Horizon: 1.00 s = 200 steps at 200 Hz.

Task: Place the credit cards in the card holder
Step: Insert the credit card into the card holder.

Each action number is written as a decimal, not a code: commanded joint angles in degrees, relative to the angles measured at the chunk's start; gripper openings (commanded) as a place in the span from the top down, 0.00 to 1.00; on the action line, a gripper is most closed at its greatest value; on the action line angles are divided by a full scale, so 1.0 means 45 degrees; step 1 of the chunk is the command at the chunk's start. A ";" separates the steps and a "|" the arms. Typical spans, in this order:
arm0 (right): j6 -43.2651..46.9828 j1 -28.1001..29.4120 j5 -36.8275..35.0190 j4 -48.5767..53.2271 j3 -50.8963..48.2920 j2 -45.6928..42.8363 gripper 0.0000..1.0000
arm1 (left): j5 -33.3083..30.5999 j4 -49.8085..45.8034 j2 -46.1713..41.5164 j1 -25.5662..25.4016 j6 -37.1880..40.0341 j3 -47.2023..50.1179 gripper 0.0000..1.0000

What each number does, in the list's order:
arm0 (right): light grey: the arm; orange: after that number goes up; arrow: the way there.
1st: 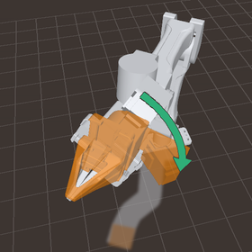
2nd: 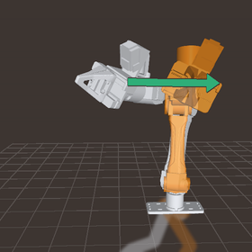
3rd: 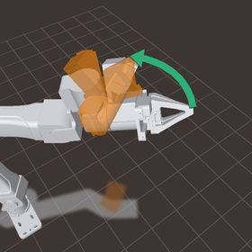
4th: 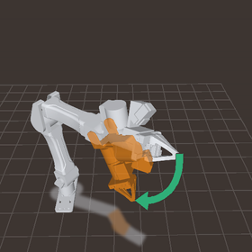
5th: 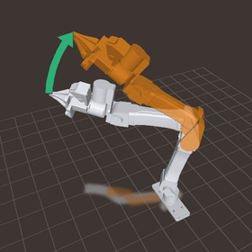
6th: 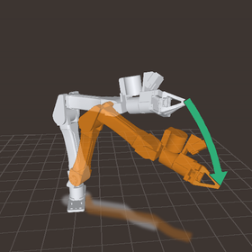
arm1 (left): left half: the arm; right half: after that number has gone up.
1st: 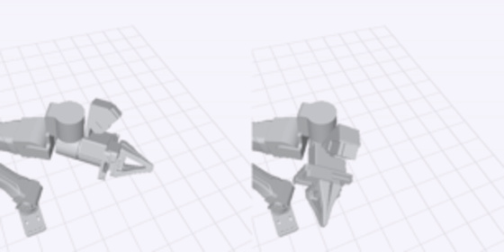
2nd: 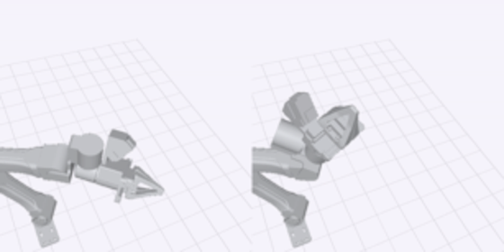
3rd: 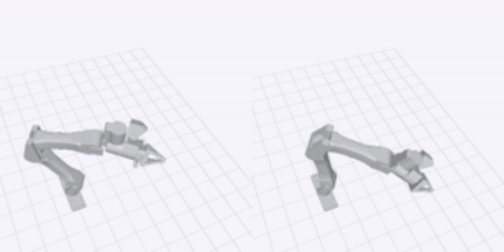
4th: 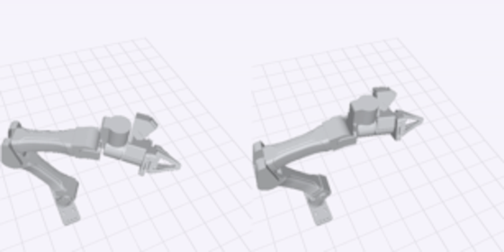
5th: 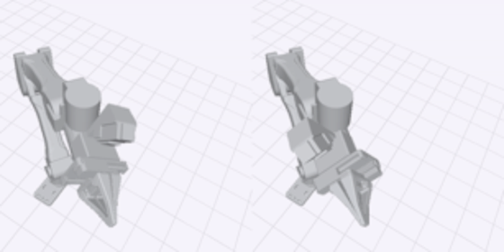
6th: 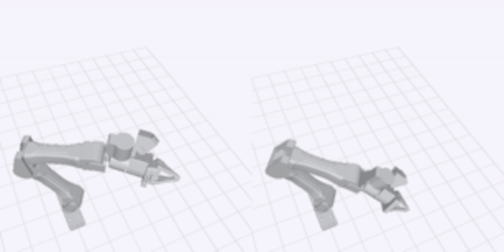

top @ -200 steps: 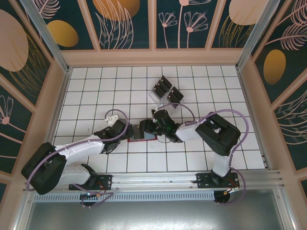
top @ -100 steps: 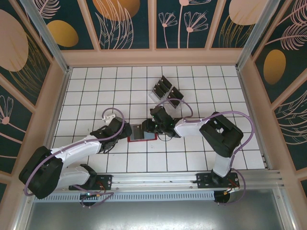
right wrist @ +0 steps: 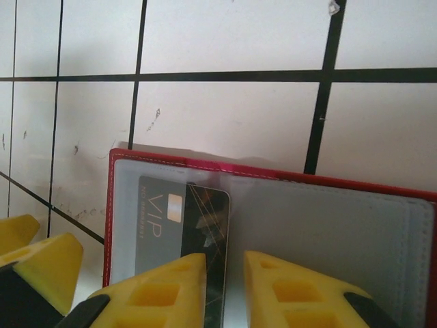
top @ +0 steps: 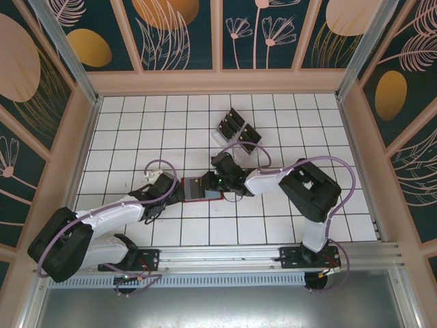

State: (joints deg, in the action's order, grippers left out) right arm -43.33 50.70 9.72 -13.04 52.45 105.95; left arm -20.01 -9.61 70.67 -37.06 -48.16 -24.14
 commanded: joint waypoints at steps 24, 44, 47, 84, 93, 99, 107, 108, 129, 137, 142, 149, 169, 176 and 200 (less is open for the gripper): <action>0.0064 0.0179 0.0168 0.0173 0.0486 0.0349 0.83 | 0.0191 0.0491 0.0229 0.0069 -0.0158 0.0281 0.01; 0.0020 0.0219 0.0204 0.0182 0.0530 0.0400 0.84 | 0.0229 0.0647 0.0271 0.0056 -0.0169 0.0355 0.02; 0.0003 0.0233 0.0204 0.0173 0.0545 0.0418 0.84 | 0.0228 0.0650 0.0271 0.0069 -0.0148 0.0351 0.02; -0.0038 0.0367 0.0263 0.0314 0.0743 0.0509 0.86 | 0.0297 0.0837 0.0372 0.0072 -0.0118 0.0423 0.01; -0.0047 0.0392 0.0273 0.0329 0.0785 0.0514 0.86 | 0.0310 0.0879 0.0388 0.0071 -0.0127 0.0448 0.01; -0.0074 0.0433 0.0282 0.0319 0.0795 0.0518 0.87 | 0.0326 0.0891 0.0388 0.0071 -0.0128 0.0452 0.01; -0.0092 0.0452 0.0282 0.0336 0.0816 0.0519 0.87 | 0.0355 0.0942 0.0388 0.0068 -0.0115 0.0467 0.01; -0.0095 0.0462 0.0282 0.0337 0.0831 0.0528 0.87 | 0.0360 0.0943 0.0388 0.0070 -0.0107 0.0474 0.01; -0.0167 0.0548 0.0375 0.0339 0.0968 0.0584 0.88 | 0.0365 0.1018 0.0436 0.0071 -0.0108 0.0472 0.01; -0.0175 0.0595 0.0417 0.0358 0.1020 0.0634 0.88 | 0.0389 0.1033 0.0465 0.0071 -0.0107 0.0460 0.01; -0.0191 0.0623 0.0455 0.0358 0.1082 0.0667 0.88 | 0.0394 0.1053 0.0481 0.0061 -0.0080 0.0462 0.02; -0.0192 0.0646 0.0506 0.0375 0.1132 0.0719 0.88 | 0.0398 0.1074 0.0486 0.0064 -0.0089 0.0462 0.02; -0.0227 0.0774 0.0681 0.0396 0.1287 0.0871 0.88 | 0.0389 0.1100 0.0486 0.0071 -0.0078 0.0459 0.01; -0.0231 0.0794 0.0745 0.0380 0.1331 0.0924 0.89 | 0.0388 0.1100 0.0486 0.0065 -0.0079 0.0438 0.02; -0.0192 0.0935 0.0981 0.0433 0.1455 0.1024 0.88 | 0.0358 0.1138 0.0505 0.0070 -0.0106 0.0441 0.02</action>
State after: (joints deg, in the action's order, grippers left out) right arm -43.81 53.98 12.23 -12.36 57.04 109.34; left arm -20.56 -7.57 71.42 -37.06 -48.27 -23.24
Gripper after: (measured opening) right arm 0.114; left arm 0.986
